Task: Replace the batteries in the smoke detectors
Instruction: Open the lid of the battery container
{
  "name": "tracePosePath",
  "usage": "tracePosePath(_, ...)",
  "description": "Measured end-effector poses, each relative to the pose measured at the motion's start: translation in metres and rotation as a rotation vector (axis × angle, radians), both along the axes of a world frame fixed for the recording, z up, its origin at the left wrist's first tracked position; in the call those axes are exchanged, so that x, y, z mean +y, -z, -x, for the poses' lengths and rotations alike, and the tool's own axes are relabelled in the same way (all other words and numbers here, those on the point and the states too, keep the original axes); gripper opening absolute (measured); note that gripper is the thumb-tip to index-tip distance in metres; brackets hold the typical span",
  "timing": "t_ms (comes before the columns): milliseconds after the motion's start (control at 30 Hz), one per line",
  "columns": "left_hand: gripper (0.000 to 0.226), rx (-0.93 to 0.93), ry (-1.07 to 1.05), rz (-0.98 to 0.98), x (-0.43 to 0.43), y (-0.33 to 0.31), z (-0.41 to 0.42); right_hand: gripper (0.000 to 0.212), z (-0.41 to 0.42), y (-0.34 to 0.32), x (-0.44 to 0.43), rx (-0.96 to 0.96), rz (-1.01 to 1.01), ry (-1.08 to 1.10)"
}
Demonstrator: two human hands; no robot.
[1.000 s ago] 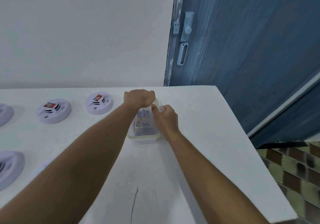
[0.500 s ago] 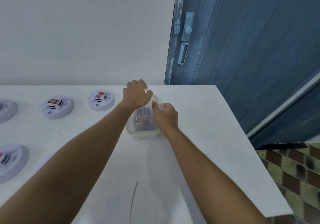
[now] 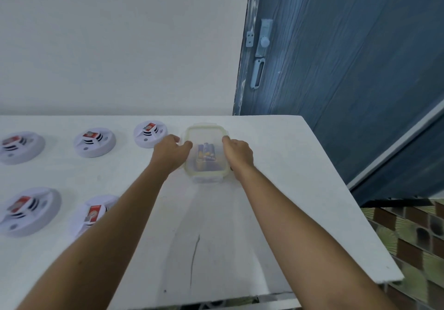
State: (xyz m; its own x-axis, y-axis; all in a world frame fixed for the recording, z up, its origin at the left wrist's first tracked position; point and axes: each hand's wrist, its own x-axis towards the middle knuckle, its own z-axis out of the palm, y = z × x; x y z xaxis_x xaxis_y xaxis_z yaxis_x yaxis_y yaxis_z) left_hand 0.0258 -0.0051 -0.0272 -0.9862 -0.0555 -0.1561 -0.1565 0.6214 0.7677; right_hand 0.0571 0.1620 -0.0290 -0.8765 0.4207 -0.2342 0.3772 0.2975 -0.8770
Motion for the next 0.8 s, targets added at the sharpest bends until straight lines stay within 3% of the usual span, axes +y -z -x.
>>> tracePosePath(200, 0.052, 0.17, -0.028, -0.123, -0.002, -0.024, -0.018, 0.023, -0.02, -0.02, 0.006, 0.181, 0.068, 0.082)
tracePosePath(400, 0.03, 0.257, 0.184, -0.231, 0.011, -0.055, -0.052, 0.015, -0.053, -0.029, 0.038, 0.361, 0.286, 0.237)
tracePosePath(667, 0.007, 0.108, 0.339, -0.432, 0.019, -0.042, -0.091, 0.026, -0.102, -0.01, 0.064, 0.448, 0.409, 0.186)
tracePosePath(800, 0.025, 0.002, 0.355, -0.595, 0.01, -0.034, -0.1, 0.024, -0.116, -0.001, 0.061, 0.504, 0.398, 0.163)
